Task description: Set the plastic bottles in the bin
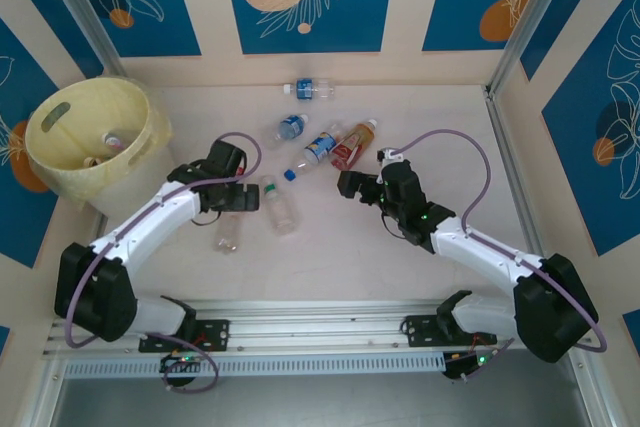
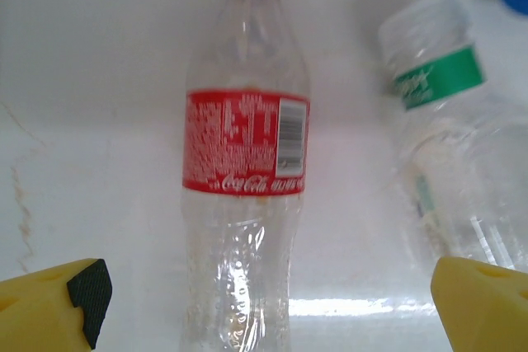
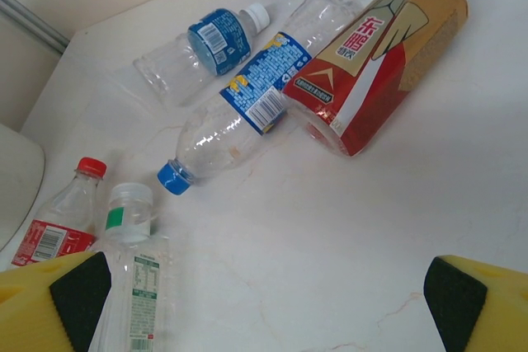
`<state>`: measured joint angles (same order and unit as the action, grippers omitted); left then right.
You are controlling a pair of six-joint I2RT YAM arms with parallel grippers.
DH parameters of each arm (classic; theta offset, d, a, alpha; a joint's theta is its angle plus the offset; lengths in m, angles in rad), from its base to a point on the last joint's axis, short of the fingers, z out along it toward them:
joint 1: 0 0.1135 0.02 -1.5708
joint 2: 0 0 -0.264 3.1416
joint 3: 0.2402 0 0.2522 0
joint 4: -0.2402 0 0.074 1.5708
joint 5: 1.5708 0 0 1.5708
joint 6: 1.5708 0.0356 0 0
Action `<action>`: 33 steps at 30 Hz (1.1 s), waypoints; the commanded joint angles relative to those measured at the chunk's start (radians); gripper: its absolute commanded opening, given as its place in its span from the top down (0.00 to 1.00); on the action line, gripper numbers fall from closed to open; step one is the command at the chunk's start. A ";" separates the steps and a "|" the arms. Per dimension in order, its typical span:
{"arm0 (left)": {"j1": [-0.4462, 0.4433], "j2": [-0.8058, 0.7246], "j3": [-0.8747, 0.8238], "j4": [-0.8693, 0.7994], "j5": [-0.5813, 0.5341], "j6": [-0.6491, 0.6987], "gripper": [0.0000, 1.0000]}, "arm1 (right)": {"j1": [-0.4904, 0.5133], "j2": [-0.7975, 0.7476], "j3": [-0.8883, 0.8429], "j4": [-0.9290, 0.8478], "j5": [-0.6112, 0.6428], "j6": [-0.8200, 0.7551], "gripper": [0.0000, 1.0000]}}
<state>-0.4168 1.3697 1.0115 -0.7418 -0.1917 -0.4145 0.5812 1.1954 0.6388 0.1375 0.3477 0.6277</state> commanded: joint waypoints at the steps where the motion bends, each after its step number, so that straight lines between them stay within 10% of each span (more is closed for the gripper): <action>1: 0.012 0.063 -0.005 0.030 0.087 0.017 0.00 | -0.004 0.015 0.002 0.007 -0.027 -0.014 0.00; 15: 0.113 0.431 0.183 0.009 0.034 0.161 0.02 | -0.004 -0.012 -0.011 -0.033 -0.011 -0.024 0.00; 33: 0.135 0.467 0.167 0.088 0.076 0.173 0.30 | -0.006 -0.004 -0.008 -0.044 -0.007 -0.035 0.00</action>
<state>-0.2916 1.8584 1.1973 -0.6689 -0.1303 -0.2508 0.5808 1.2064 0.6380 0.1085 0.3294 0.6090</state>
